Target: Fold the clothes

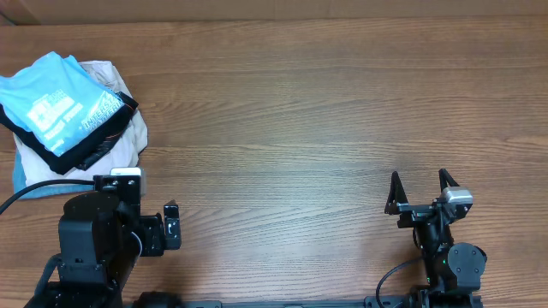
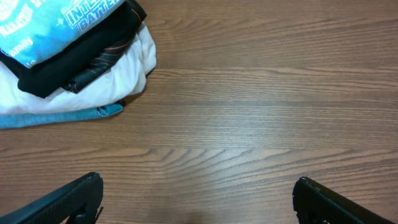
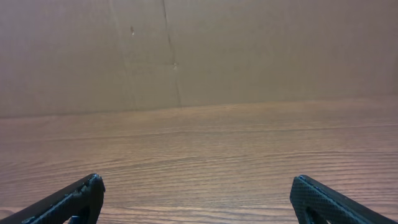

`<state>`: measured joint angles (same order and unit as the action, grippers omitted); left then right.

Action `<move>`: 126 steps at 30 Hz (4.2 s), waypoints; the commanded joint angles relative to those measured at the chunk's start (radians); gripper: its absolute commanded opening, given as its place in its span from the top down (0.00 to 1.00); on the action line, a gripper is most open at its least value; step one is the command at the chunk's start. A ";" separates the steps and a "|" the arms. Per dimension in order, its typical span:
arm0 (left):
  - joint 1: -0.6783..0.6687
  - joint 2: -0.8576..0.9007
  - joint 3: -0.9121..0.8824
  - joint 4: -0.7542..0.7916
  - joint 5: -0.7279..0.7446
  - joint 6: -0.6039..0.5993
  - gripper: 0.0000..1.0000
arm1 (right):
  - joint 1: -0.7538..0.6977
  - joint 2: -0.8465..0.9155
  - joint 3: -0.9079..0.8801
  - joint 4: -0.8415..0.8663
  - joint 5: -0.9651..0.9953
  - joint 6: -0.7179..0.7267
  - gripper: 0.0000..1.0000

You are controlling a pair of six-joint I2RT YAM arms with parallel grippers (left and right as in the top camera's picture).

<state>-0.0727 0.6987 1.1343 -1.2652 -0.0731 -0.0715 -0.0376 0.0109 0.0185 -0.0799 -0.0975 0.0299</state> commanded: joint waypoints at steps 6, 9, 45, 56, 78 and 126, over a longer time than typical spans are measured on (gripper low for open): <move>-0.006 0.001 0.000 0.002 -0.012 0.005 0.00 | -0.003 -0.008 -0.010 0.004 -0.002 -0.004 0.00; -0.006 0.001 0.000 0.002 -0.012 0.005 0.00 | -0.003 -0.008 -0.010 0.004 -0.002 -0.004 0.00; -0.003 -0.557 -0.619 0.459 -0.063 0.048 0.00 | -0.003 -0.008 -0.010 0.004 -0.002 -0.004 0.00; -0.004 -0.695 -0.933 0.893 -0.062 0.053 0.00 | -0.003 -0.008 -0.010 0.004 -0.002 -0.004 0.00; -0.003 -0.695 -1.130 1.201 -0.038 0.069 0.00 | -0.003 -0.008 -0.010 0.004 -0.002 -0.004 0.00; -0.003 -0.694 -1.130 1.201 -0.038 0.069 0.00 | -0.003 -0.008 -0.010 0.004 -0.002 -0.004 0.00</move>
<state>-0.0727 0.0132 0.0082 -0.0666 -0.1165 -0.0185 -0.0380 0.0109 0.0185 -0.0803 -0.0978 0.0292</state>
